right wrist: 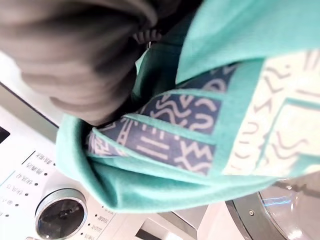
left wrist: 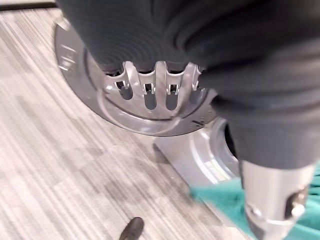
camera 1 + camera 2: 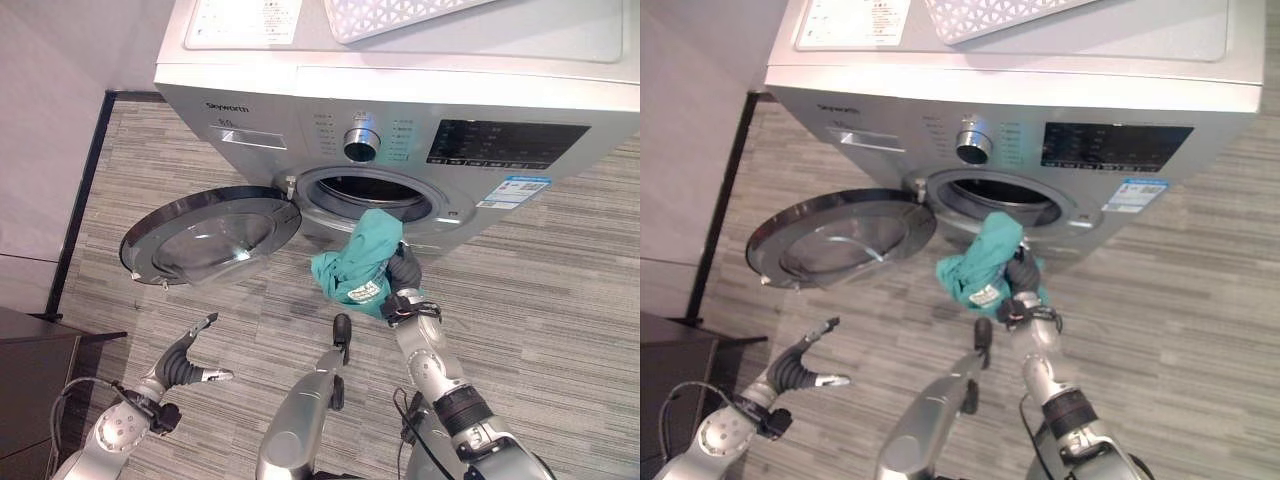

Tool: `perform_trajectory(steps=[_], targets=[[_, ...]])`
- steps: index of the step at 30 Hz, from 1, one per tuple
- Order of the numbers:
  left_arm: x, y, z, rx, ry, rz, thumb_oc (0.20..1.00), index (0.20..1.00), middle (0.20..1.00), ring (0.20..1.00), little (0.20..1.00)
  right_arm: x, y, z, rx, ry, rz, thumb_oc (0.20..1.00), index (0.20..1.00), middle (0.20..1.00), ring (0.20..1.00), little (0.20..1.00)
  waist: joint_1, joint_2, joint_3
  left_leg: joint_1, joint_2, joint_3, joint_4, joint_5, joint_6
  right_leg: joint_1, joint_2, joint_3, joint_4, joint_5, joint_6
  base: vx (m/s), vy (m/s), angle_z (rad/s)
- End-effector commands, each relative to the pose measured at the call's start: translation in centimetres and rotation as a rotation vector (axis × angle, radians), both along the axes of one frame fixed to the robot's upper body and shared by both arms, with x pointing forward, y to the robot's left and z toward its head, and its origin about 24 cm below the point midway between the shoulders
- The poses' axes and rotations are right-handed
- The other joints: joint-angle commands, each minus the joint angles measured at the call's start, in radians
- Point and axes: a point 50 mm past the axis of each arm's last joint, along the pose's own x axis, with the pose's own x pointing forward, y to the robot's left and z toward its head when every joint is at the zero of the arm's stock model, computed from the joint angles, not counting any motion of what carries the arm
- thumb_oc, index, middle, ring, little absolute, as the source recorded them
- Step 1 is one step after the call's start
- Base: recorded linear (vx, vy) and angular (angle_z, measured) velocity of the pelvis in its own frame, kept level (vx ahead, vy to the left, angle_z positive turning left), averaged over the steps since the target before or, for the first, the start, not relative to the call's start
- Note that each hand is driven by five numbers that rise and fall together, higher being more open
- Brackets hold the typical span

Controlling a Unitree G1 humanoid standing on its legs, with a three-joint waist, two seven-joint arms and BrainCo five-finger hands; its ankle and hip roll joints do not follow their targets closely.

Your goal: Grab the laundry basket,head to the washer,open it,put in the laundry and shut it.

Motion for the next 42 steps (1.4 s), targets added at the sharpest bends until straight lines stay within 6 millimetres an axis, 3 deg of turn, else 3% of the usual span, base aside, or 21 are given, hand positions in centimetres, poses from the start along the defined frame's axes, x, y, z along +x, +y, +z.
perform_trajectory(steps=[1,10,12,18,24,35,40,42], targets=[[-0.1,0.3,0.6,-0.023,-0.047,0.020,1.000,1.000,1.000,1.000,1.000,1.0,-0.4,5.1,0.108,-0.221,-0.040,0.200,0.200,0.200,0.200,0.200,0.005,0.011,0.048,-0.009,0.042,0.013,0.087,-0.160,-0.037,-0.062,-0.079,-0.028,-0.098,0.153,-0.010,-0.01,0.052,0.01],[0.9,-1.3,1.0,-0.101,-0.110,0.009,1.000,1.000,1.000,1.000,1.000,2.7,-4.6,9.4,0.173,-0.343,-0.280,0.200,0.200,0.200,0.200,0.200,0.014,0.082,0.074,-0.087,-0.004,0.006,0.118,-0.167,-0.025,-0.142,-0.131,-0.029,-0.010,0.136,0.004,0.01,0.090,0.08],[1.3,-1.8,1.3,-0.131,-0.139,0.001,1.000,1.000,1.000,1.000,1.000,3.3,-6.0,12.0,0.186,-0.416,-0.359,0.200,0.200,0.200,0.200,0.200,0.022,0.106,0.080,-0.116,-0.023,0.002,0.123,-0.168,-0.022,-0.170,-0.150,-0.032,0.029,0.124,0.011,0.04,0.112,0.27],[2.3,-2.8,2.2,-0.187,-0.187,-0.025,1.000,1.000,1.000,1.000,1.000,4.0,-6.4,14.1,0.230,-0.462,-0.384,0.200,0.200,0.200,0.200,0.200,0.046,0.123,0.098,-0.156,-0.045,-0.014,0.128,-0.169,-0.015,-0.203,-0.167,-0.040,0.078,0.106,0.016,0.03,0.050,0.14],[2.8,-3.7,3.1,-0.247,-0.231,-0.041,1.000,1.000,1.000,1.000,1.000,4.4,-6.3,14.5,0.268,-0.462,-0.390,0.200,0.200,0.200,0.200,0.200,0.063,0.136,0.107,-0.216,-0.057,-0.036,0.143,-0.164,-0.019,-0.238,-0.174,-0.059,0.109,0.087,0.014,0.03,-0.005,0.15],[3.3,-4.2,4.4,-0.294,-0.293,-0.056,1.000,1.000,1.000,1.000,1.000,4.8,-10.9,18.8,0.276,-0.553,-0.573,0.200,0.200,0.200,0.200,0.200,0.097,0.168,0.100,-0.284,-0.077,-0.048,0.148,-0.168,-0.013,-0.307,-0.190,-0.051,0.153,0.065,0.020,0.04,0.019,0.07],[3.6,-4.8,4.3,-0.311,-0.286,-0.074,1.000,1.000,1.000,1.000,1.000,4.5,-13.7,20.0,0.240,-0.571,-0.663,0.200,0.200,0.200,0.200,0.200,0.101,0.178,0.088,-0.296,-0.126,-0.076,0.182,-0.206,0.024,-0.318,-0.209,0.004,0.207,0.041,0.019,0.09,0.064,0.05],[4.0,-4.8,4.9,-0.297,-0.303,-0.087,1.000,1.000,1.000,1.000,1.000,4.4,-14.6,20.2,0.222,-0.572,-0.684,0.200,0.200,0.200,0.200,0.200,0.078,0.201,0.091,-0.292,-0.154,-0.117,0.213,-0.219,0.050,-0.362,-0.204,0.088,0.343,0.036,0.003,0.08,0.111,0.17]])
